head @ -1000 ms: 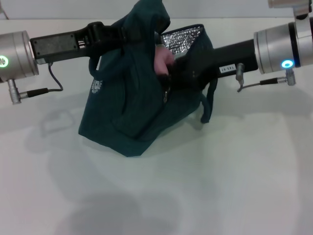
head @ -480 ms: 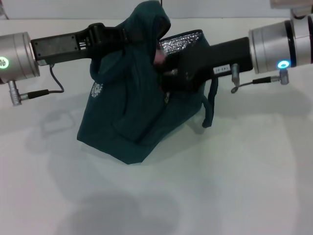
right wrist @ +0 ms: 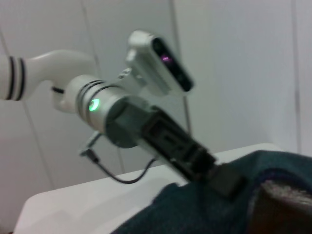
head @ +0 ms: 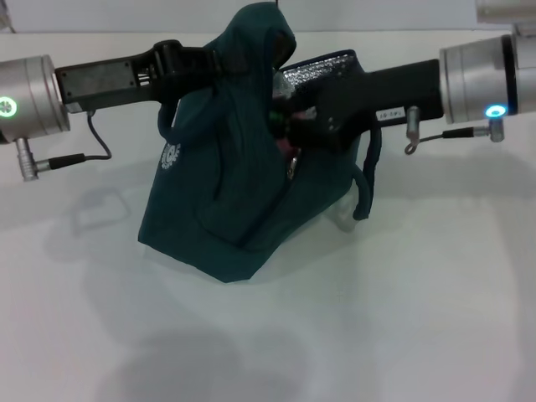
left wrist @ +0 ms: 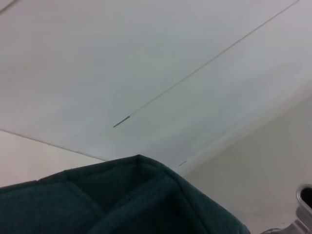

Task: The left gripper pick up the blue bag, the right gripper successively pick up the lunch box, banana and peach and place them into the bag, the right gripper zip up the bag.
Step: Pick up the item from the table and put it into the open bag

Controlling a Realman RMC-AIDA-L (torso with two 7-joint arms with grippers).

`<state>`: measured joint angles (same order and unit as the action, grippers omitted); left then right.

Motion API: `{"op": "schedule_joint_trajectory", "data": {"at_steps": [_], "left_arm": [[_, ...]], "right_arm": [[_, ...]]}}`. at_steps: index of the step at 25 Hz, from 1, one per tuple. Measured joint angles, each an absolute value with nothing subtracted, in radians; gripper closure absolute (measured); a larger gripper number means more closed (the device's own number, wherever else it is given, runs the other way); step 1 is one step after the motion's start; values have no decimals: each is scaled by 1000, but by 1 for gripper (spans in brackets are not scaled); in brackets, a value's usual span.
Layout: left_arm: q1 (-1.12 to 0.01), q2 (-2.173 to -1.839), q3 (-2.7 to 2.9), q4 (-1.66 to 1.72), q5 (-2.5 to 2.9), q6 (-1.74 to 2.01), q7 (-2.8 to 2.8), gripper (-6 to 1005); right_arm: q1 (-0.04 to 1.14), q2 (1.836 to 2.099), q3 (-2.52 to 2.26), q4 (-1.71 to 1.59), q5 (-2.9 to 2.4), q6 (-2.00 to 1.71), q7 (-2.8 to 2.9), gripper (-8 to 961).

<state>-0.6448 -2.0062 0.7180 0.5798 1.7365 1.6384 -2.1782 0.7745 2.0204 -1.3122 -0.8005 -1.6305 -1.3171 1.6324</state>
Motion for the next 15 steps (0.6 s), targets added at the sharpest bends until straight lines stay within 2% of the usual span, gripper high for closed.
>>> {"op": "schedule_joint_trajectory", "data": {"at_steps": [7, 15], "left_arm": [[-644, -2007, 718, 580, 1737, 1638, -2178, 956], [-642, -2007, 718, 580, 1737, 1638, -2174, 956]], "right_arm": [[765, 2016, -1314, -812, -1624, -1389, 1628, 664], [701, 2014, -1210, -855, -1600, -1458, 1599, 537]]}}
